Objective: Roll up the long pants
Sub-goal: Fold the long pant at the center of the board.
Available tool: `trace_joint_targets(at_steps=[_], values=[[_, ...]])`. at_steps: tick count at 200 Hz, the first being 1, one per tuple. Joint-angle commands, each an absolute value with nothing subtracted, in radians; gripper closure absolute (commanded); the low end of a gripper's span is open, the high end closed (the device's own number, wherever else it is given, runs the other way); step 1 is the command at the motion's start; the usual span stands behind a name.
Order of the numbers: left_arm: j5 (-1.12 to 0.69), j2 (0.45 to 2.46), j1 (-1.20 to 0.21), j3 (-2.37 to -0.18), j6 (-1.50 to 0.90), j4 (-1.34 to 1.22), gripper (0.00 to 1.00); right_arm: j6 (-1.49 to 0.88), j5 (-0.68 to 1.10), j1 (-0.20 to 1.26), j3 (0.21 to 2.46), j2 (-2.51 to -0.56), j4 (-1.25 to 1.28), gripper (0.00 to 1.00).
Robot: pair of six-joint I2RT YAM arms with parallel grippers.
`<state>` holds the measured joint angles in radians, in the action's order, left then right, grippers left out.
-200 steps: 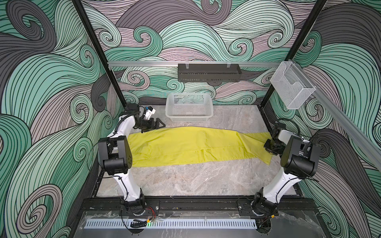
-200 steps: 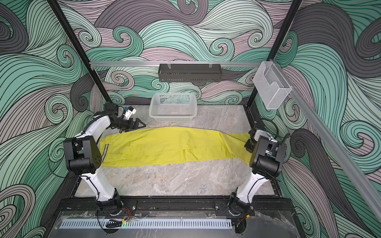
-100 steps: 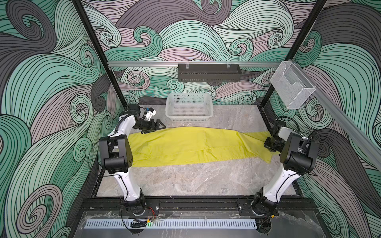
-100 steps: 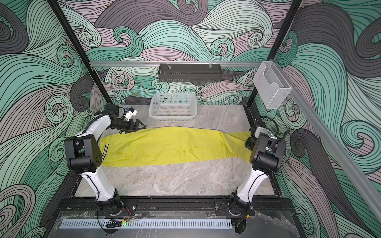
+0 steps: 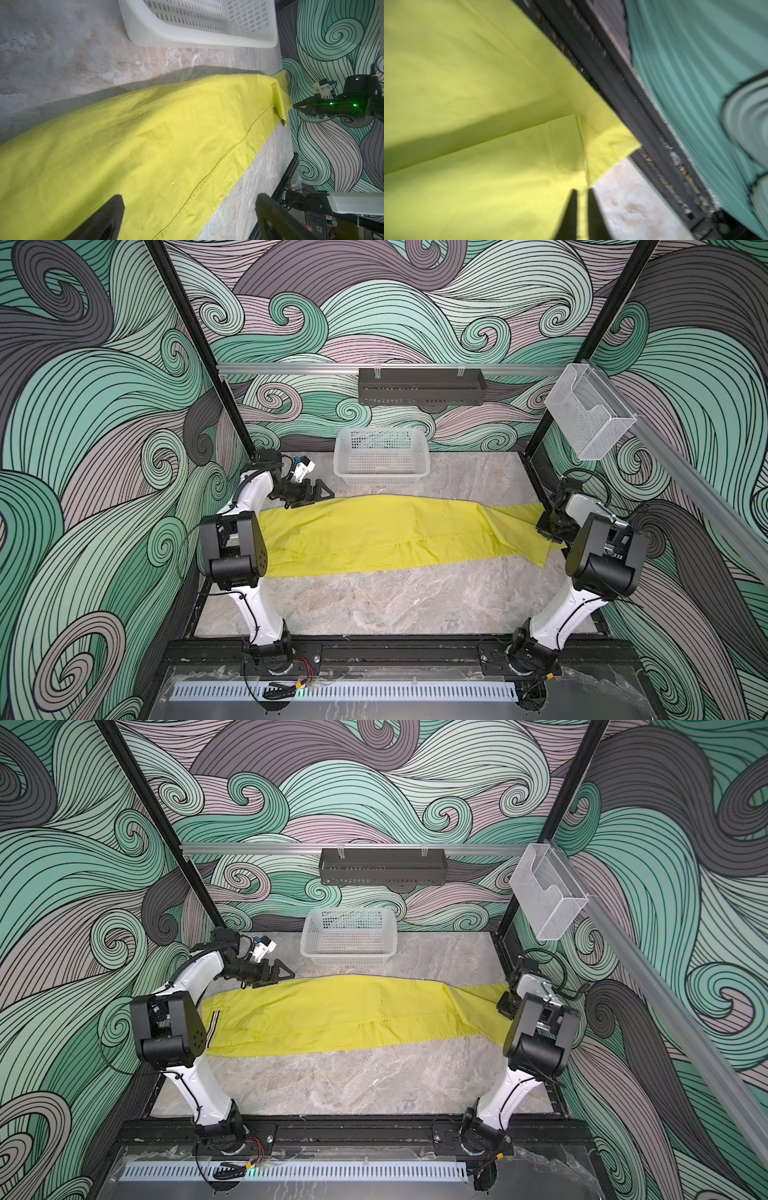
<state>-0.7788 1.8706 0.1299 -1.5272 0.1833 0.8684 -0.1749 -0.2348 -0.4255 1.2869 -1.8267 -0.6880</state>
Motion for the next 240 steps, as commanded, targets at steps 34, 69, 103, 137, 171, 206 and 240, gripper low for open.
trace_joint_targets(at_steps=[34, 69, 103, 137, 171, 206, 240], values=[[-0.817, 1.858, 0.136, -1.555, 0.193, 0.888, 0.01, -0.084, -0.293, -0.427, 1.370, -1.948, -0.661, 0.50], [-0.808, 1.859, 0.137, -1.561, 0.201, 0.900, 0.02, -0.068, -0.296, -0.426, 1.411, -2.009, -0.634, 0.52], [-0.804, 1.865, 0.136, -1.568, 0.206, 0.910, 0.01, -0.067, -0.314, -0.427, 1.404, -2.023, -0.613, 0.55], [-0.809, 1.870, 0.137, -1.568, 0.199, 0.906, 0.02, -0.073, -0.304, -0.427, 1.372, -2.020, -0.600, 0.84], [-0.809, 1.866, 0.137, -1.568, 0.201, 0.907, 0.01, -0.068, -0.304, -0.427, 1.365, -2.016, -0.595, 0.98], [-0.809, 1.863, 0.137, -1.568, 0.199, 0.907, 0.01, -0.068, -0.298, -0.428, 1.379, -2.007, -0.603, 1.00], [-0.815, 1.859, 0.137, -1.563, 0.196, 0.902, 0.01, -0.063, -0.285, -0.428, 1.369, -1.945, -0.599, 1.00]])
